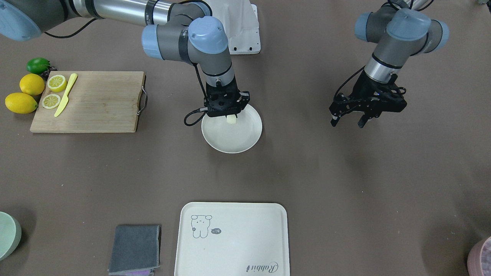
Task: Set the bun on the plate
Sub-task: 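Carry the cream bun over the bowl with right gripper while left withdraws, then lower the bun into the white bowl and open the right gripper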
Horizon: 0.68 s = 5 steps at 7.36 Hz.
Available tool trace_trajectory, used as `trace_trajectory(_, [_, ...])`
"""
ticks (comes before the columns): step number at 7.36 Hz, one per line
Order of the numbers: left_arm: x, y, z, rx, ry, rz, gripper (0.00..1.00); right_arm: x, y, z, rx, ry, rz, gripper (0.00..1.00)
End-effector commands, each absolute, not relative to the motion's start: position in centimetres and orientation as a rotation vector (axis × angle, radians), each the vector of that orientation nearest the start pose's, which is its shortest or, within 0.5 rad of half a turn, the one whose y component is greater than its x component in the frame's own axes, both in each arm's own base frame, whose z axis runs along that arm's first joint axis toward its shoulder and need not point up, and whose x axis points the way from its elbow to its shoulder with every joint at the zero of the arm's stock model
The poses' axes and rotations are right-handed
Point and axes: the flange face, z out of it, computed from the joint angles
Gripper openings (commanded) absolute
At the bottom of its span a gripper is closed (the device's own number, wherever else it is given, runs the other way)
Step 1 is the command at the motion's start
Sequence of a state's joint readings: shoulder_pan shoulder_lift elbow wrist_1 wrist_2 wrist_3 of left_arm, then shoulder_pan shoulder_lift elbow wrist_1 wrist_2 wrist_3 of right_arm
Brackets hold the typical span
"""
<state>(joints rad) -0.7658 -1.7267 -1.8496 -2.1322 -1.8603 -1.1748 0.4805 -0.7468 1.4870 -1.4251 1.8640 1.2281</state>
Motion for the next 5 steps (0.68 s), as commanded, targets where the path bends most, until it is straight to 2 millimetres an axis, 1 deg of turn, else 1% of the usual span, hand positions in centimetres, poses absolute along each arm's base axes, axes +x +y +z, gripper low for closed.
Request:
trace_trajectory(1, [33.2,-46.1,38.7,0.319,0.968,-0.188,0.98,-63.2,-43.8,19.2,0.121,-0.918,-0.009,0.37])
trace_trajectory(2, [33.5,-46.3,38.7,0.318,0.967,-0.187,0.98,-63.3,-43.7,19.4,0.12,-0.918,-0.01,0.39])
trace_trajectory(3, [33.5,-46.3,38.7,0.318,0.967,-0.186,0.98,-63.4,-43.6,19.8,0.113,-0.914,-0.011,0.5])
trace_trajectory(4, [33.7,-46.3,38.7,0.318,0.967,-0.184,0.98,-62.8,-43.0,21.3,0.103,-0.907,-0.013,0.6])
trace_trajectory(5, [33.9,-46.6,38.4,0.319,0.969,-0.184,0.98,-62.7,-42.8,21.1,0.1,-0.911,-0.006,0.81])
